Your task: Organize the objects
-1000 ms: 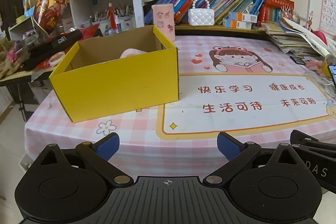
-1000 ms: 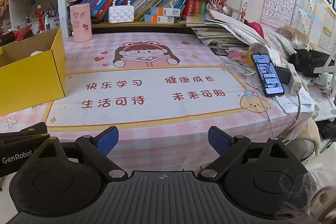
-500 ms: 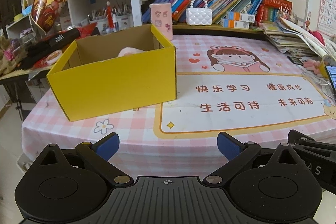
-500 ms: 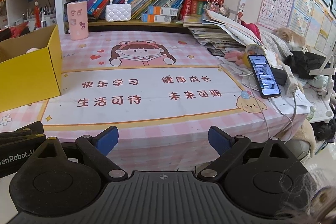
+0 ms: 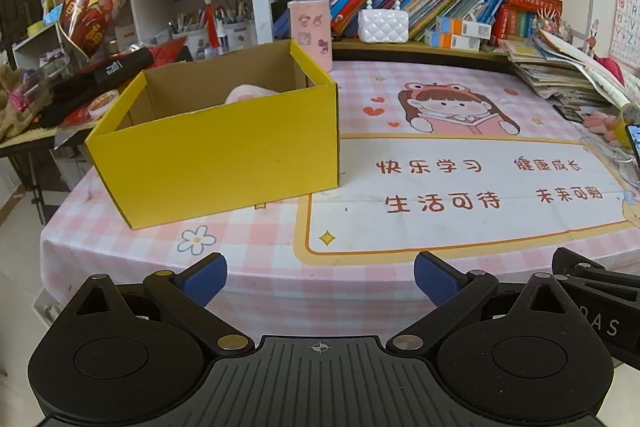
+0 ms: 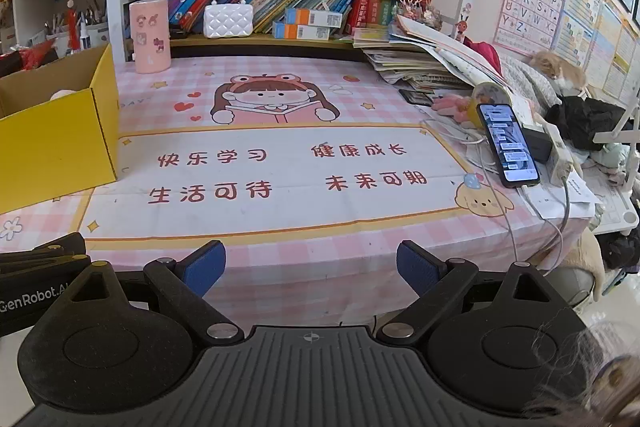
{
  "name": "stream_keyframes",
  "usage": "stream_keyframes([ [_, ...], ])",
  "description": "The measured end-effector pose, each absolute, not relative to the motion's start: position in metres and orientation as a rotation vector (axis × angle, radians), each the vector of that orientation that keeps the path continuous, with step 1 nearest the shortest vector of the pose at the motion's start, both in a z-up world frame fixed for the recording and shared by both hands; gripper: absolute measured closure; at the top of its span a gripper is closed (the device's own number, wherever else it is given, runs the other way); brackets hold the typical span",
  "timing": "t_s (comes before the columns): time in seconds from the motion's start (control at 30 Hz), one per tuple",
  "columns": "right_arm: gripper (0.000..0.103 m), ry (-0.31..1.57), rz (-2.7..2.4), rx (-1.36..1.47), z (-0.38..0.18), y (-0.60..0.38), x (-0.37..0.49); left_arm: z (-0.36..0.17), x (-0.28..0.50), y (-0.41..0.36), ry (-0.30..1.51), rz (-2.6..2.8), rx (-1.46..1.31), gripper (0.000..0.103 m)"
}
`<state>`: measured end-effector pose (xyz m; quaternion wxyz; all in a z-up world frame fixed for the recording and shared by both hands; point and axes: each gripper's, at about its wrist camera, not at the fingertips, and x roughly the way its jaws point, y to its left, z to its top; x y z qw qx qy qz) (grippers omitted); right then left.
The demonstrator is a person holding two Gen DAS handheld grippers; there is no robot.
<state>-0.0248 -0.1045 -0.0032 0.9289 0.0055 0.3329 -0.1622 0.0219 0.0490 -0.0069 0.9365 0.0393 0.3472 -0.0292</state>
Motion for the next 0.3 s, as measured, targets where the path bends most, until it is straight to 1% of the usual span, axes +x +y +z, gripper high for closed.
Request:
stream_keyframes([
  [0.3, 0.011, 0.686, -0.294, 0.002, -0.004, -0.106, -0.014, -0.009, 0.03, 0.049, 0.716, -0.039, 0.089, 0.001],
])
